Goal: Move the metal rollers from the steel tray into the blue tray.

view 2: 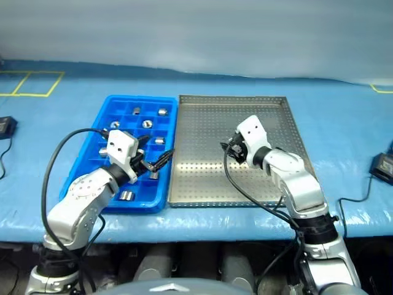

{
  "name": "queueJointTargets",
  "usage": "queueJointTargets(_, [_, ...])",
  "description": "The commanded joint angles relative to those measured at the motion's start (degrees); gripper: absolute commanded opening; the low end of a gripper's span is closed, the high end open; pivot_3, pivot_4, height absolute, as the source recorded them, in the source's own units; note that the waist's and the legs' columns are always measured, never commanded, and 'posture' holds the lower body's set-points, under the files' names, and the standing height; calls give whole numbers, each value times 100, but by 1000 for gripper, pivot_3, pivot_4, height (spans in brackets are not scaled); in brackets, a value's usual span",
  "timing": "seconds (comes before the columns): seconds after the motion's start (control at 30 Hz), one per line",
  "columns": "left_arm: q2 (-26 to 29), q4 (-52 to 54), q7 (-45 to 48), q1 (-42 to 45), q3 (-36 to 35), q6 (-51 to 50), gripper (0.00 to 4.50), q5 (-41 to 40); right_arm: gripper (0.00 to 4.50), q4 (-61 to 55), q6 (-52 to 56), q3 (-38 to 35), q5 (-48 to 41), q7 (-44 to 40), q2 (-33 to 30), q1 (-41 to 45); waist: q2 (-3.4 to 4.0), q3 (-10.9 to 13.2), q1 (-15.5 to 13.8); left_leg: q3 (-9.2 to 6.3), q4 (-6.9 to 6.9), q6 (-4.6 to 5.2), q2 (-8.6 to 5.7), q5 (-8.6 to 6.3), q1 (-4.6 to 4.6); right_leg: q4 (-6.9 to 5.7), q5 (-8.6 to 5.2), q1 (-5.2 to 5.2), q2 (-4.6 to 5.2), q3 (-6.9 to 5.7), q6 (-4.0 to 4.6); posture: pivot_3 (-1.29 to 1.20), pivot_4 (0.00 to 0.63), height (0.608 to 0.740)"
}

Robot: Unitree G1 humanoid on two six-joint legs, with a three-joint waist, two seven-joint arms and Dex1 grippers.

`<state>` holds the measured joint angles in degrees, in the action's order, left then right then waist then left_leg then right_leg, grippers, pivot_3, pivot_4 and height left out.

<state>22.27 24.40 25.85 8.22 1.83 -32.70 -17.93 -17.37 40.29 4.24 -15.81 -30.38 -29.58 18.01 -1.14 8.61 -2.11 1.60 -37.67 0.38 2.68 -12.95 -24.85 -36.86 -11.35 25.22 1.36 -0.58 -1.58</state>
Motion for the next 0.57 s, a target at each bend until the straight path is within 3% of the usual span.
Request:
queueJointTargets(0.03, [23, -21, 1, 81, 18, 154, 4500, 96, 4315, -554, -185, -171, -258, -358, -138, -183, 1, 0, 113, 0, 1, 0, 1, 0, 11, 0, -1, -8, -1, 2, -1, 19, 150, 740])
queueJointTargets(0.07, [40, -28, -13, 70, 16, 120, 4500, 116, 4487, -617, -196, -230, -308, -366, -127, -246, 1, 0, 145, 0, 1, 0, 1, 0, 25, -1, -2, -18, -2, 2, 0, 19, 150, 740])
queueJointTargets(0.57, [232, 285, 130, -107, 81, 59, 4500, 113, 4487, -623, -206, -188, -390, -404, -132, -218, 0, 2, 189, 7, -24, 8, -4, 4, 54, -3, -10, -53, -1, 26, 11, 21, 150, 740])
